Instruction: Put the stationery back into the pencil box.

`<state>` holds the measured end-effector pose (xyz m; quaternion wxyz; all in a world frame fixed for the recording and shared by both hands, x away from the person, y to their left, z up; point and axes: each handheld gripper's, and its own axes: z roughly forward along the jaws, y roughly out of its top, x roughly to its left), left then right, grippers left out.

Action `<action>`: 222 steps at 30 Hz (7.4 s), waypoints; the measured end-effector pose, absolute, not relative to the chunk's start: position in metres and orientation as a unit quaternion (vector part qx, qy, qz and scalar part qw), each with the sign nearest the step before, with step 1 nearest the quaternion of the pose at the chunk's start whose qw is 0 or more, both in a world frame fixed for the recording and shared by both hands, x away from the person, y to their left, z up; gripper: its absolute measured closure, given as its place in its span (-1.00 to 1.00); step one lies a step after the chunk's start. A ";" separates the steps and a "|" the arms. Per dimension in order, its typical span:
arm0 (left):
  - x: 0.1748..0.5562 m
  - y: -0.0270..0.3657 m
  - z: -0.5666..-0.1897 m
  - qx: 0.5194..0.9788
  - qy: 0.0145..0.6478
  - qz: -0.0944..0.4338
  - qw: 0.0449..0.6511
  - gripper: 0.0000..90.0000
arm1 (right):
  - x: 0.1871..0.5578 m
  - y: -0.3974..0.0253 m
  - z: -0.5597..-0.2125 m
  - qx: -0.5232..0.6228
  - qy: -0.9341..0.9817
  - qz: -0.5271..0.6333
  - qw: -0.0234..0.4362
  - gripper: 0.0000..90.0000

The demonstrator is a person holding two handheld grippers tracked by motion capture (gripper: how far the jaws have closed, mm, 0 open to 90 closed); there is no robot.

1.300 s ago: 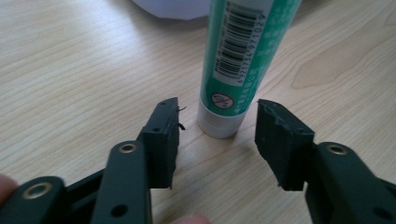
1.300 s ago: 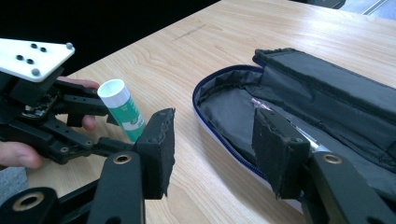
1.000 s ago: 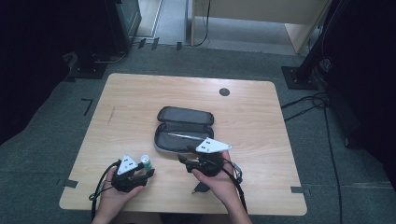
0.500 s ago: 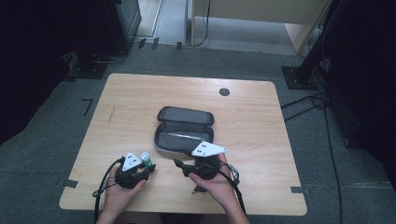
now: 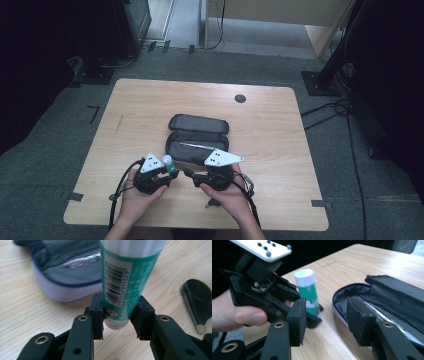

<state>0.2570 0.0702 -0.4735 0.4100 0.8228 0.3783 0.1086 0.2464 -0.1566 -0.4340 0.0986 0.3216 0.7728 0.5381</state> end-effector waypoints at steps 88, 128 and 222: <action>0.246 0.201 -0.519 0.764 0.530 0.213 0.300 -1.00 | 0.312 -0.120 -0.465 0.402 0.744 0.499 0.187 0.47; 0.246 0.200 -0.519 0.767 0.528 0.213 0.297 -1.00 | 0.309 -0.192 -0.459 0.444 0.749 0.471 0.142 0.50; 0.200 0.051 -0.498 0.817 0.365 0.136 0.425 -0.86 | 0.173 -0.268 -0.513 0.540 0.708 0.425 0.161 0.09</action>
